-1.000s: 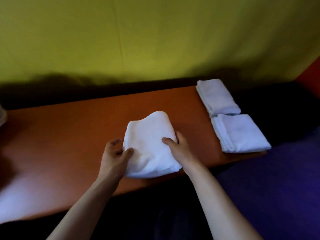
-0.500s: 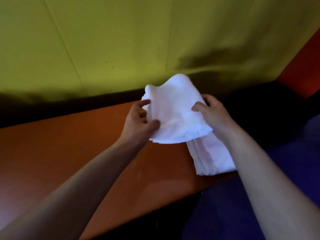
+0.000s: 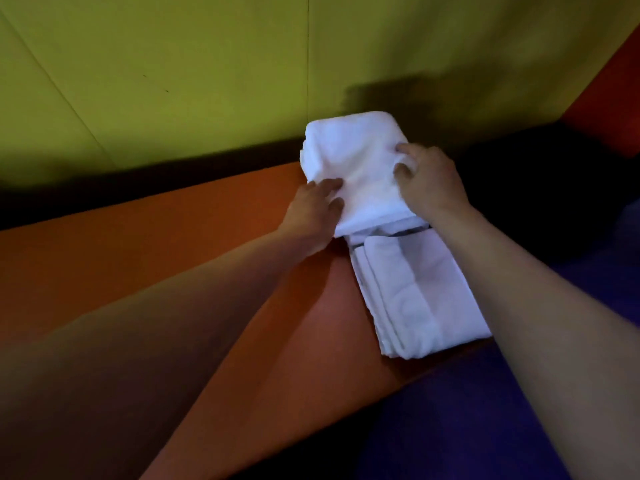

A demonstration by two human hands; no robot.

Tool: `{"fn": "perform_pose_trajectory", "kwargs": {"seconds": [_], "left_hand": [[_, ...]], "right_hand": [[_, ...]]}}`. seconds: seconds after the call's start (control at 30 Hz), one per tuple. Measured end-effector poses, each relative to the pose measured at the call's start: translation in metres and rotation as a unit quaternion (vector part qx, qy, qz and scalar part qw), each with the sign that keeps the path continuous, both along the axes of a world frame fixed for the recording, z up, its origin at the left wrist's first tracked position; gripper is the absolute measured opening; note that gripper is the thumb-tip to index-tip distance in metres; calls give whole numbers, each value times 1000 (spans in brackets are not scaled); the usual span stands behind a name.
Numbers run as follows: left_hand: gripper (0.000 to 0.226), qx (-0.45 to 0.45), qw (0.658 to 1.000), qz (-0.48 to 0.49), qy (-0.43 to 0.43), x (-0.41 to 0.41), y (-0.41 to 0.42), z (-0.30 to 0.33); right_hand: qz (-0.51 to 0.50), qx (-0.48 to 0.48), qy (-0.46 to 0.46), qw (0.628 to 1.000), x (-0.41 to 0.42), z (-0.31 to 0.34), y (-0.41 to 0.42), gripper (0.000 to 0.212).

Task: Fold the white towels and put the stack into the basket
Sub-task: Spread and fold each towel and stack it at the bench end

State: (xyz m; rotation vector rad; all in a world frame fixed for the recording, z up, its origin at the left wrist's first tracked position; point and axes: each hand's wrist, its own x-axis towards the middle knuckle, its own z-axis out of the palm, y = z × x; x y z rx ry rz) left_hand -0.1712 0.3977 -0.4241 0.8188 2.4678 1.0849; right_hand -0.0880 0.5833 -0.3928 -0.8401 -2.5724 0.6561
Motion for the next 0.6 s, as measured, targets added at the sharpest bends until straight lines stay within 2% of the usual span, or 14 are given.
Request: {"fn": "perform_pose_trajectory", "kwargs": {"seconds": [0.2, 0.37, 0.6], "left_hand": [[43, -28, 998, -23, 58, 5, -8, 11], [33, -49, 989, -14, 141, 20, -31, 33], [39, -104, 961, -43, 253, 49, -108, 63]], "right_hand": [[6, 44, -18, 999, 3, -7, 4, 42], [6, 144, -4, 990, 13, 8, -21, 42], [77, 132, 64, 986, 37, 18, -108, 43]]}}
